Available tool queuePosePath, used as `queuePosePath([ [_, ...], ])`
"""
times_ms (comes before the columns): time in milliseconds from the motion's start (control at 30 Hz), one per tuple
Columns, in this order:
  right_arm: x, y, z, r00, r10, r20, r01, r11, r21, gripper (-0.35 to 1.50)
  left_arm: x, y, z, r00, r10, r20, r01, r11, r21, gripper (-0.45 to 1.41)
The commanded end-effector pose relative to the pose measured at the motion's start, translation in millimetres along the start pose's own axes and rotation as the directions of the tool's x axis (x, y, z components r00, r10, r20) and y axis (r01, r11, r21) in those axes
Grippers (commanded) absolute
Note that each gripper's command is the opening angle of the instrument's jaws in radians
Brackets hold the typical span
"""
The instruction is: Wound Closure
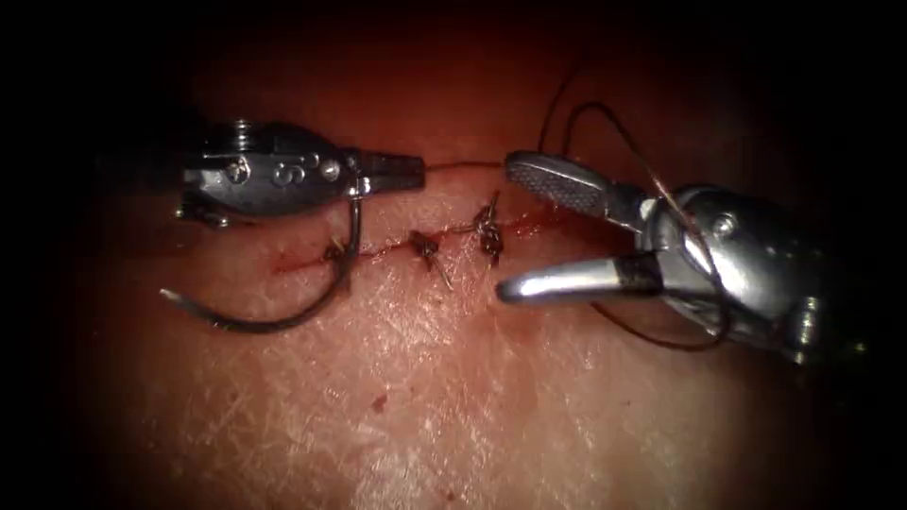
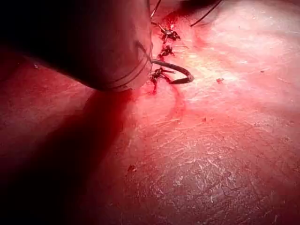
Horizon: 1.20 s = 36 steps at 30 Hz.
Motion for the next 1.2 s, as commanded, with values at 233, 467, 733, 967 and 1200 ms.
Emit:
queuePosePath([
  [233,0.8,1.1,1.8,0.999,-0.001,-0.036,0.000,1.000,-0.030,0.94,3.7,3.3,0.8,0.999,0.033,-0.008,-0.034,0.999,-0.019,-0.45],
  [467,1.2,2.8,-0.2,0.999,-0.023,-0.026,0.019,0.991,-0.131,1.06,5.2,3.9,-2.6,0.999,0.045,-0.014,-0.046,0.998,-0.037,-0.45],
  [733,-0.9,3.4,-0.3,0.998,-0.043,0.054,0.050,0.991,-0.127,1.11,6.6,6.4,-6.0,0.998,0.062,-0.008,-0.062,0.997,-0.043,-0.45],
  [967,-2.0,3.8,0.1,0.993,-0.062,0.097,0.076,0.985,-0.153,1.11,12.1,8.5,-8.4,0.995,0.083,-0.057,-0.086,0.994,-0.064,-0.45],
  [1200,-3.6,2.4,0.8,0.976,-0.083,0.199,0.106,0.988,-0.109,1.09,15.3,3.6,-12.7,0.988,0.097,-0.118,-0.098,0.995,-0.009,-0.45],
])
